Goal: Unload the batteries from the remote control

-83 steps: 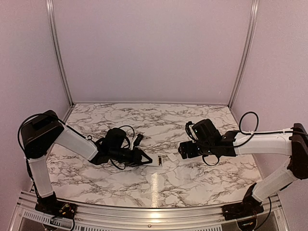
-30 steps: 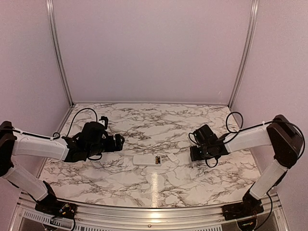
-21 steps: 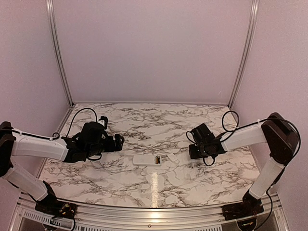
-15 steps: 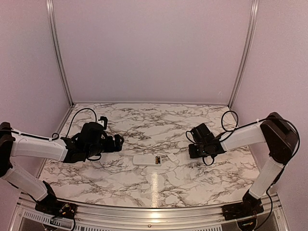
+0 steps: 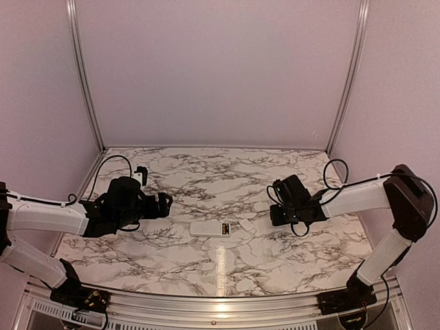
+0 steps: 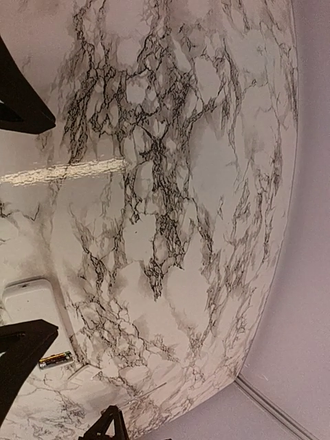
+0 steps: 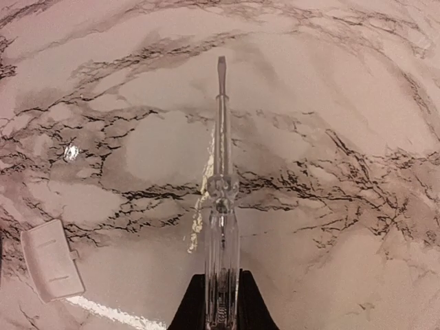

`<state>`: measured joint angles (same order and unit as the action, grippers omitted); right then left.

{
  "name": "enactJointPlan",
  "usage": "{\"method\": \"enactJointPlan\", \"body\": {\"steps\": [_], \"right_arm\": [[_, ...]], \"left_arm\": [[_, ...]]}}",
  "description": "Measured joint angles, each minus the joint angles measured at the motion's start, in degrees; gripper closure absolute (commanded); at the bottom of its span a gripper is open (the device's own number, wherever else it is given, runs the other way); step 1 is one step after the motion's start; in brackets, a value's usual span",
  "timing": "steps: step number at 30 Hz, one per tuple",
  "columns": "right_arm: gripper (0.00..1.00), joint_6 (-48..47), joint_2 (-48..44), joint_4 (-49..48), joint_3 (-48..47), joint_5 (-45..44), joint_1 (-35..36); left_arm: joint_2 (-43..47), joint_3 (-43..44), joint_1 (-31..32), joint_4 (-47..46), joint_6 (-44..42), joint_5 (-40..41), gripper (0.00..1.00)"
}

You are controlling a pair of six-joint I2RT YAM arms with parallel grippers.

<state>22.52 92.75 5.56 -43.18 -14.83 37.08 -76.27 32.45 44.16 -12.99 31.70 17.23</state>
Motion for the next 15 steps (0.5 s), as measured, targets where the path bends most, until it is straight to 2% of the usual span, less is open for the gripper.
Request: {"method": "enactJointPlan", "body": {"steps": [11,15], "right_arm": [[1.0,-3.37,-15.61,-0.39,0.68,-0.7,10.38],[1.0,-4.24,-21.49,-1.46,2.73,1.57,11.54]], "left_arm": [[10.43,-5.86,0.0,-4.2,1.05,-1.27,0.01],[13.38,-7.87,0.0,-7.23,1.11,-5.4,0.08]]}}
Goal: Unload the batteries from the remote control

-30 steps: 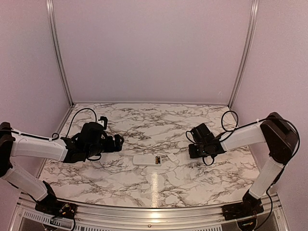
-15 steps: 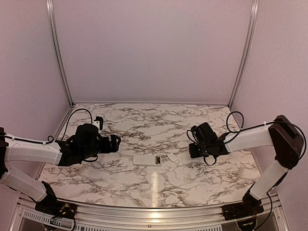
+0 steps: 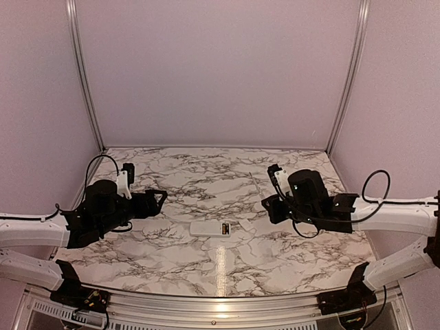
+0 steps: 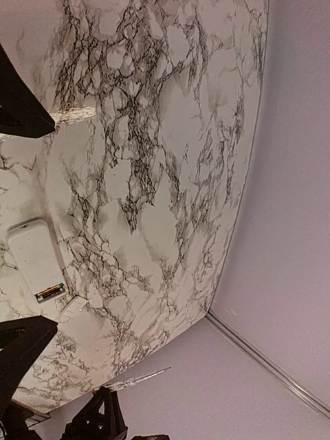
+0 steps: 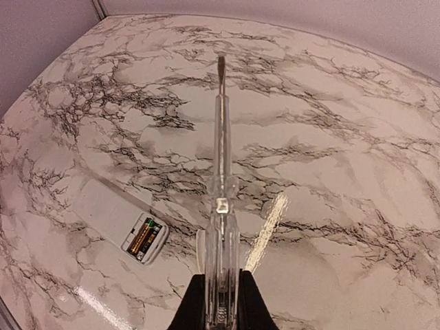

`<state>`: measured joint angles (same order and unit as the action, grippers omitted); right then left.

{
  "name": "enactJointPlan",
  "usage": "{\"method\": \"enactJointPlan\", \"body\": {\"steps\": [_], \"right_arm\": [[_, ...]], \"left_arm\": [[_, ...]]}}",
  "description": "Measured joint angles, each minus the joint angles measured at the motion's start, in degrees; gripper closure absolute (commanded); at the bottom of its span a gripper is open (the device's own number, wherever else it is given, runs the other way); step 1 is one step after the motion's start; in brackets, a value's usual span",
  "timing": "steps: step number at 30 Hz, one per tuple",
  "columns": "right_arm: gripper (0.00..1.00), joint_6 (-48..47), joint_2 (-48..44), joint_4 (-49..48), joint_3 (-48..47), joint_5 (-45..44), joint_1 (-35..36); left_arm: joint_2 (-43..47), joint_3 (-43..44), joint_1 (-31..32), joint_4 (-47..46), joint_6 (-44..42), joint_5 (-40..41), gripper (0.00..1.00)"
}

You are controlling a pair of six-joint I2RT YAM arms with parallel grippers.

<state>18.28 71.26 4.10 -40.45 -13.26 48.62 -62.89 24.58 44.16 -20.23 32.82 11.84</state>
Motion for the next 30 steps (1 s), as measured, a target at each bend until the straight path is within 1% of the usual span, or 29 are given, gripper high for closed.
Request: {"method": "enactJointPlan", "body": {"steps": [4,9,16,18,20,24,26,30], "right_arm": [[1.0,-0.92,-4.48,-1.92,2.03,5.62,0.02],[1.0,-1.9,-6.51,-4.5,2.58,14.75,0.28],[1.0,-3.1,-8.46,-8.31,4.5,28.02,1.05],[1.0,-3.54,-8.92,-9.03,4.61,30.18,1.7],[1.0,-4.17,-8.98,-9.33,4.55,30.21,3.67],[1.0,-6.19,-7.58,-7.63,2.6,27.41,10.78],[1.0,-7.19,-6.21,-6.4,0.5,24.2,14.01],[1.0,-10.05,-2.51,-3.65,-4.76,13.31,21.29]], "left_arm": [[1.09,-1.97,0.0,-5.95,-0.2,-7.78,0.12],[1.18,-3.65,0.0,-12.46,-0.26,-16.96,0.15],[1.18,-4.28,0.0,-19.28,0.39,-26.16,0.17],[1.16,-4.42,0.0,-21.09,0.7,-28.35,0.17],[1.07,-4.48,0.0,-22.6,1.16,-30.08,0.18],[-0.13,-4.48,0.0,-24.76,2.16,-32.74,0.22],[-1.03,-4.48,0.0,-25.44,2.89,-34.16,0.23],[-1.88,-4.48,0.0,-26.23,4.07,-36.22,0.23]]}}
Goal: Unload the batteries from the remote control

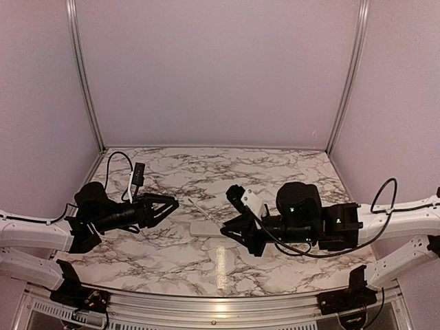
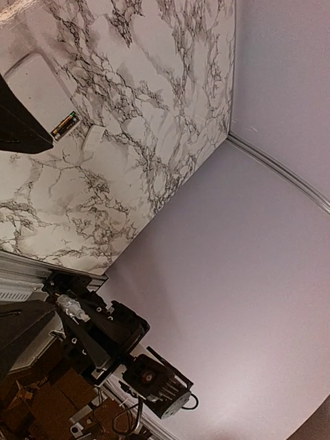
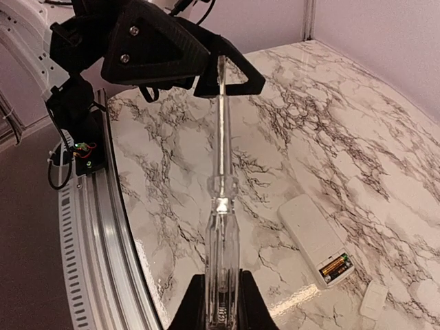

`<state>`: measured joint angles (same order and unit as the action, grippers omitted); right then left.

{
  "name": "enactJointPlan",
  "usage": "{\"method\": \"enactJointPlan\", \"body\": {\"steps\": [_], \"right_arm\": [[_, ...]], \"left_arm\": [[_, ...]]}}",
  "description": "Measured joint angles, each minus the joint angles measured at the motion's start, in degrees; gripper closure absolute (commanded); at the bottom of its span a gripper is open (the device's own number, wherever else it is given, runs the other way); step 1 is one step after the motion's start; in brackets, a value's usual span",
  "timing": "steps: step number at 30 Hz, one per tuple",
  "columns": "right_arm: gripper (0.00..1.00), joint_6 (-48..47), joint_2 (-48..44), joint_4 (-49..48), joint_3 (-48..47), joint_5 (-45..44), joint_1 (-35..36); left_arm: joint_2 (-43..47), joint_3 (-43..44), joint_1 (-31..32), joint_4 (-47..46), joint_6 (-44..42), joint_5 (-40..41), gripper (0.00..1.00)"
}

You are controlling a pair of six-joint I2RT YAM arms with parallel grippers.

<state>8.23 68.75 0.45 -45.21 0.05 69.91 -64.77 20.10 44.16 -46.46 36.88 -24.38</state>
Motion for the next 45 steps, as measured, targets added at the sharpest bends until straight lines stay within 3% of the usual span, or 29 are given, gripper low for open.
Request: {"method": "enactJointPlan", "body": {"steps": [5,14,34,39,45], "right_arm": [[1.0,-2.36,6.62,3.56,-6.38,-12.9,6.32],[1.0,-3.93,11.8,7.1,-8.98,-25.0,7.02],[1.0,-8.98,15.58,5.09,-10.43,-27.26,8.66],[1.0,-9.57,15.56,4.31,-10.43,-25.83,8.66],[1.0,-9.88,15.56,3.98,-10.43,-24.28,8.68]], "left_arm": [[0.02,0.0,0.0,-0.13,0.44,-1.01,0.24],[0.09,0.0,0.0,-0.46,1.25,-1.2,0.3],[-6.47,2.47,1.05,-0.96,2.64,-6.45,0.45],[-8.35,3.17,1.18,-1.66,3.21,-8.09,0.55],[-10.23,3.8,1.66,-3.04,3.96,-9.94,0.6]]}}
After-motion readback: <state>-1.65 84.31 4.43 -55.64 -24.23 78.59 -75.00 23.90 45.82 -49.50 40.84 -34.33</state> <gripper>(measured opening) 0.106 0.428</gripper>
